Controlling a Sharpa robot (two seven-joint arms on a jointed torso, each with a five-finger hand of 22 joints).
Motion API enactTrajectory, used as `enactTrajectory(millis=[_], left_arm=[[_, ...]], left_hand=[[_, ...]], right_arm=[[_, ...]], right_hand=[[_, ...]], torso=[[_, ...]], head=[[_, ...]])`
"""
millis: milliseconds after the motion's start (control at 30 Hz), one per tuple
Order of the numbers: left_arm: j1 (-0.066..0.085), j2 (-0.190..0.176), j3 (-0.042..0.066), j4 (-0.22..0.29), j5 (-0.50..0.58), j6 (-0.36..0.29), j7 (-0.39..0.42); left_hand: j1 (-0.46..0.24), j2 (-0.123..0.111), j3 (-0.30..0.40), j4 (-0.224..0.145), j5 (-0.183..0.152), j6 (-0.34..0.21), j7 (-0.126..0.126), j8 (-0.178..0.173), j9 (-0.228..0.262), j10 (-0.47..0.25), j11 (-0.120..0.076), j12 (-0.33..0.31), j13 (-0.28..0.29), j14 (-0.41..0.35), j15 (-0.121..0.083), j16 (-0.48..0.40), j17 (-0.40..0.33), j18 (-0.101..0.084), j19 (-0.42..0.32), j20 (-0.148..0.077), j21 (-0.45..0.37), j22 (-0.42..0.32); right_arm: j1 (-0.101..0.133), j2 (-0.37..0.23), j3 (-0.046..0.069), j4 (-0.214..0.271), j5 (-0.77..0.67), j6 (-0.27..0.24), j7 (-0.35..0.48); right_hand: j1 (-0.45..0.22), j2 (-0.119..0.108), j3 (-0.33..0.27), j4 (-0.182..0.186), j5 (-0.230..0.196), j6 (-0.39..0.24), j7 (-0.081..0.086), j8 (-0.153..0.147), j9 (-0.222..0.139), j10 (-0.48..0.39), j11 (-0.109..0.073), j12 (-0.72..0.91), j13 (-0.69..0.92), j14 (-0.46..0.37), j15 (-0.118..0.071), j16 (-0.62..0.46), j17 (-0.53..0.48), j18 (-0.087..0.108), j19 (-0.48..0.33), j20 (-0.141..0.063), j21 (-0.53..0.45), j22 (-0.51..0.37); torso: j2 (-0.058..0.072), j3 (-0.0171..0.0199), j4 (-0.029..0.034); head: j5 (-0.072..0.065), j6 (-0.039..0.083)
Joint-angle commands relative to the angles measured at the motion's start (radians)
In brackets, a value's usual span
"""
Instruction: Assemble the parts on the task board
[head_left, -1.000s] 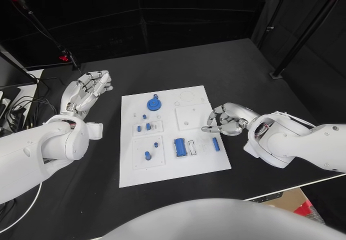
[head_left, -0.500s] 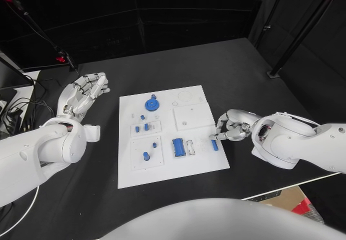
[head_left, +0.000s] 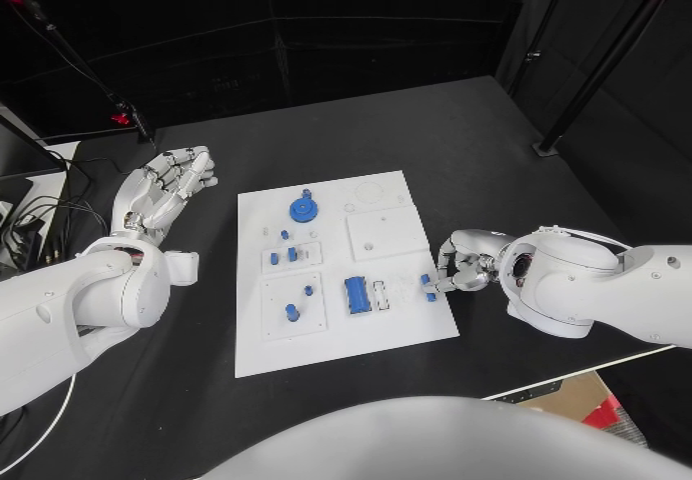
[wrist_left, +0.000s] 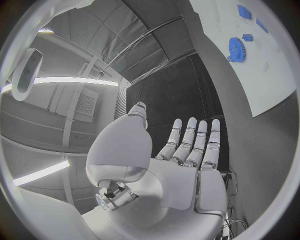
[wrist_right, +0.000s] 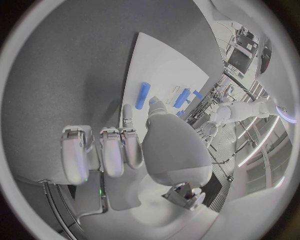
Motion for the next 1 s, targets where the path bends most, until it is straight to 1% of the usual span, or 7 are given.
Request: enactTrajectory(millis=[33, 200, 433, 600, 767, 933, 1000], left_arm=[[0.001, 0.000, 0.001, 0.001, 0.000, 0.007, 0.099], [0.001, 0.000, 0.001, 0.001, 0.000, 0.008, 0.099], [0.001, -0.001, 0.001, 0.003, 0.000, 0.007, 0.099], [0.001, -0.002, 0.001, 0.005, 0.000, 0.007, 0.098], [0.001, -0.002, 0.001, 0.005, 0.000, 0.008, 0.098], [0.001, -0.003, 0.001, 0.007, 0.000, 0.008, 0.098], [0.001, -0.004, 0.001, 0.008, 0.000, 0.008, 0.097]], left_hand=[[0.001, 0.011, 0.002, -0.001, 0.005, -0.005, 0.146, 0.006, -0.002, -0.009, -0.001, 0.005, -0.001, -0.004, 0.001, 0.003, -0.001, -0.016, -0.005, 0.000, -0.005, -0.001], [0.001, 0.011, 0.002, -0.001, 0.005, -0.005, 0.146, 0.006, -0.002, -0.009, -0.001, 0.005, -0.001, -0.004, 0.001, 0.003, -0.001, -0.016, -0.005, 0.000, -0.005, -0.001], [0.001, 0.012, 0.002, -0.001, 0.006, -0.006, 0.146, 0.007, -0.002, -0.008, -0.001, 0.007, -0.001, -0.004, 0.001, 0.004, -0.002, -0.016, -0.005, 0.000, -0.005, -0.001], [0.001, 0.012, 0.002, -0.001, 0.006, -0.006, 0.146, 0.007, -0.002, -0.008, -0.001, 0.007, -0.001, -0.004, 0.001, 0.004, -0.002, -0.016, -0.005, 0.000, -0.005, -0.001], [0.001, 0.012, 0.002, -0.001, 0.006, -0.006, 0.146, 0.007, -0.002, -0.008, -0.001, 0.007, -0.001, -0.004, 0.001, 0.004, -0.002, -0.016, -0.005, 0.000, -0.005, -0.001], [0.001, 0.012, 0.001, -0.001, 0.006, -0.006, 0.146, 0.008, -0.002, -0.008, -0.001, 0.007, -0.002, -0.004, 0.001, 0.005, -0.002, -0.016, -0.005, 0.000, -0.005, -0.001], [0.001, 0.012, 0.001, -0.001, 0.006, -0.006, 0.146, 0.008, -0.003, -0.008, -0.001, 0.008, -0.002, -0.003, 0.000, 0.005, -0.003, -0.016, -0.005, 0.000, -0.005, -0.001]], right_arm=[[0.000, 0.008, 0.000, -0.001, -0.020, 0.054, -0.040], [-0.001, 0.025, 0.000, -0.010, -0.021, 0.056, -0.043], [-0.005, 0.051, 0.000, -0.022, -0.022, 0.064, -0.047], [-0.007, 0.071, 0.000, -0.035, -0.022, 0.075, -0.057], [-0.011, 0.087, -0.001, -0.053, -0.022, 0.099, -0.072], [-0.018, 0.104, -0.001, -0.067, -0.022, 0.118, -0.079], [-0.020, 0.109, -0.001, -0.070, -0.022, 0.120, -0.079]], right_hand=[[-0.007, 0.005, 0.008, 0.000, -0.006, 0.004, -0.003, 0.006, 0.001, 0.102, -0.008, 0.003, 0.263, 0.104, -0.004, 0.002, 0.263, -0.007, 0.106, -0.002, 0.003, 0.263], [-0.009, 0.009, 0.009, 0.000, -0.010, 0.004, -0.004, 0.010, 0.001, 0.102, -0.009, 0.003, 0.263, 0.104, -0.005, 0.002, 0.263, -0.007, 0.106, -0.003, 0.003, 0.263], [-0.013, 0.015, 0.010, 0.001, -0.014, 0.004, -0.006, 0.014, 0.001, 0.102, -0.010, 0.003, 0.263, 0.104, -0.006, 0.002, 0.263, -0.007, 0.106, -0.004, 0.003, 0.263], [-0.014, 0.031, 0.012, 0.000, -0.024, 0.002, -0.007, 0.018, -0.001, 0.102, -0.012, 0.003, 0.263, 0.104, -0.007, 0.002, 0.263, -0.007, 0.106, -0.005, 0.003, 0.263], [-0.006, 0.050, 0.012, -0.001, -0.051, -0.010, -0.006, 0.018, -0.010, 0.102, -0.012, 0.003, 0.263, 0.104, -0.008, 0.002, 0.263, -0.007, 0.106, -0.007, 0.003, 0.263], [0.022, 0.057, 0.012, -0.006, -0.064, -0.023, -0.003, 0.008, -0.025, 0.102, -0.009, 0.003, 0.263, 0.104, -0.005, 0.002, 0.263, -0.007, 0.106, -0.006, 0.003, 0.263], [0.058, 0.063, 0.019, -0.014, -0.066, -0.026, -0.002, 0.004, -0.034, 0.102, -0.008, 0.003, 0.263, 0.104, -0.004, 0.002, 0.263, -0.007, 0.106, -0.005, 0.003, 0.263]], torso=[[0.000, 0.0007, -0.0009], [0.001, 0.0006, 0.0002], [0.001, 0.0002, -0.0004], [0.000, -0.0005, -0.0006], [0.000, 0.0007, 0.0002], [0.000, 0.0003, -0.0008], [0.001, -0.0004, -0.0019]], head=[[0.001, 0.000], [0.000, 0.000], [0.006, 0.000], [0.006, 0.000], [0.006, 0.000], [0.007, 0.000], [0.008, 0.000]])
